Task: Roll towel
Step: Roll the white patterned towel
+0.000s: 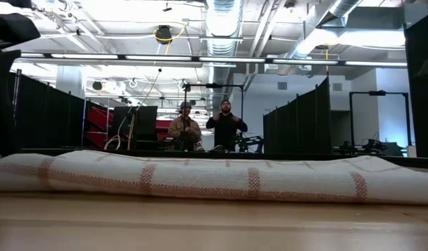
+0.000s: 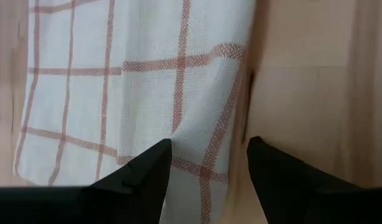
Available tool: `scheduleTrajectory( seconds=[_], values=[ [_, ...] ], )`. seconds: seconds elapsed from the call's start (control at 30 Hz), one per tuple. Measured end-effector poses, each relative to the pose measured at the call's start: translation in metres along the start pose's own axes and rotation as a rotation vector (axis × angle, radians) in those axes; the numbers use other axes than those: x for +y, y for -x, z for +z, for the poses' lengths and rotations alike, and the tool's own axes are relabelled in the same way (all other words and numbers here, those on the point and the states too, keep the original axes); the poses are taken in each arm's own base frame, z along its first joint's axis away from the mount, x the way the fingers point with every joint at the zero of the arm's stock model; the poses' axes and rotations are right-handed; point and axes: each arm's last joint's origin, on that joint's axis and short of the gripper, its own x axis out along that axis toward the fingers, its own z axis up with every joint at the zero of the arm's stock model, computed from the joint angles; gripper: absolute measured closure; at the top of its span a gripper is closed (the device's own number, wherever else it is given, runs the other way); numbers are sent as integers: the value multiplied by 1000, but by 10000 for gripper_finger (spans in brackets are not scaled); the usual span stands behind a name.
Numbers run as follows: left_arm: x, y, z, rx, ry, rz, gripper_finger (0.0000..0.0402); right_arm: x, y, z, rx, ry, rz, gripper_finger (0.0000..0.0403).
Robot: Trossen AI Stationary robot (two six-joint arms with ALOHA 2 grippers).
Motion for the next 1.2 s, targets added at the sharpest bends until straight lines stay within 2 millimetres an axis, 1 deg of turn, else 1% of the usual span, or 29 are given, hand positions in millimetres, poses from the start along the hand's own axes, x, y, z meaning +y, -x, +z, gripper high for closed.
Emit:
scheduleTrajectory(
  seconds=[0.3, 0.4, 0.5, 0.63, 0.73, 0.8, 0.87, 0.9, 0.93, 0.97, 1.2],
  values=[
    [-1, -1, -1, 1, 38, 5, 208, -2, -4, -1, 9, 4, -5, 183],
    [-1, -3, -2, -2, 46, 6, 209, -3, -5, 0, 19, -2, 0, 191],
    [-2, -5, -3, -9, 50, 5, 219, -3, -5, 0, 16, -5, 3, 206],
    [-2, -6, -5, -5, 50, 4, 247, -3, -5, 1, 14, -6, 6, 228],
    [-3, -7, -4, -5, 54, -2, 287, -3, -5, 1, 15, -7, 6, 254],
    [-3, -8, -4, 0, 59, -5, 328, -3, -5, 0, 21, -28, 8, 284],
    [-3, -8, -5, 9, 64, -9, 376, -3, -6, 0, 26, -52, 6, 324],
    [-3, -8, -5, 12, 69, -9, 388, -3, -6, 0, 30, -61, 8, 349],
    [-3, -8, -5, 15, 72, -9, 392, -2, -6, 0, 36, -70, 13, 374],
    [-3, -9, -5, 18, 75, -9, 396, -2, -6, -1, 39, -76, 14, 387],
    [-3, -8, -6, 30, 84, -17, 401, -2, -6, -1, 51, -108, 25, 400]
  ],
)
